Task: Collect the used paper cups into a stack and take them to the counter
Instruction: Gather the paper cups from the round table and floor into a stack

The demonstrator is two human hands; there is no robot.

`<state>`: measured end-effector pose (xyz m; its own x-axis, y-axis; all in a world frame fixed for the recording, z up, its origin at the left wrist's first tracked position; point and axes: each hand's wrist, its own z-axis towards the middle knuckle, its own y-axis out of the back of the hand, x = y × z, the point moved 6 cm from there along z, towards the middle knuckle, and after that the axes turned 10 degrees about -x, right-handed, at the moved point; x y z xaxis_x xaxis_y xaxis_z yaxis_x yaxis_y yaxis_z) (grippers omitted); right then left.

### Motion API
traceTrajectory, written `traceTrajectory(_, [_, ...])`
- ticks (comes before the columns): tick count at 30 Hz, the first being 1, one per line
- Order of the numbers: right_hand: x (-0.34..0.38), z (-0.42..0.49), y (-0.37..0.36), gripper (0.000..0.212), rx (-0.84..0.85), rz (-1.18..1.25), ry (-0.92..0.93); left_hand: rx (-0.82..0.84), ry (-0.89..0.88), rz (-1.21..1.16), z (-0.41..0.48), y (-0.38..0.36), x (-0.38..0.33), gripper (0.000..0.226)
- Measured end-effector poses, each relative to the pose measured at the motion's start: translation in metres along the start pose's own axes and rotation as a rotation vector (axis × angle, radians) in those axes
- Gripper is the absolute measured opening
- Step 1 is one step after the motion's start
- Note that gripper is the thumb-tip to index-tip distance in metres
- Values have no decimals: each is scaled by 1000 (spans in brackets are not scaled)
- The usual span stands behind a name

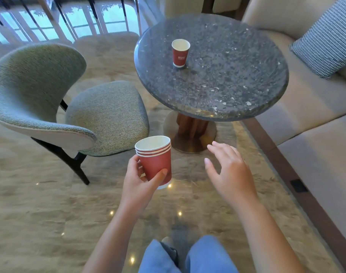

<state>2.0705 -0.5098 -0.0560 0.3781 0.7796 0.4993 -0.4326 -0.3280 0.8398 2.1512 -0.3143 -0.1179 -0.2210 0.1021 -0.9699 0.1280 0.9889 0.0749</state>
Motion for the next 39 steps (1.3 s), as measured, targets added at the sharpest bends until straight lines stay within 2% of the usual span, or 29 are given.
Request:
traceTrajectory(8, [-32, 65, 17, 34, -11, -7, -10, 41, -26, 28, 41, -62, -28, 54])
traceTrajectory(14, [-70, 136, 19, 37, 62, -3, 19, 25, -46, 88, 87, -121, -58, 57])
traceTrajectory(20, [-91, 208, 15, 37, 97, 25, 80, -113, -31, 94, 134, -140, -82, 66])
traceTrajectory(26, [-73, 267, -14, 40, 159, 71, 126, -197, -12, 79, 174, -132, -87, 58])
traceTrajectory(30, [-47, 305, -40, 42, 190, 74, 177, -234, 8, 87, 213, -121, -90, 61])
traceTrajectory(35, [-18, 349, -71, 44, 190, 80, 189, -190, 20, 136, 270, -120, -99, 62])
traceTrajectory(39, [-13, 380, -95, 51, 199, 86, 93, -119, -2, 185, 312, -122, -107, 65])
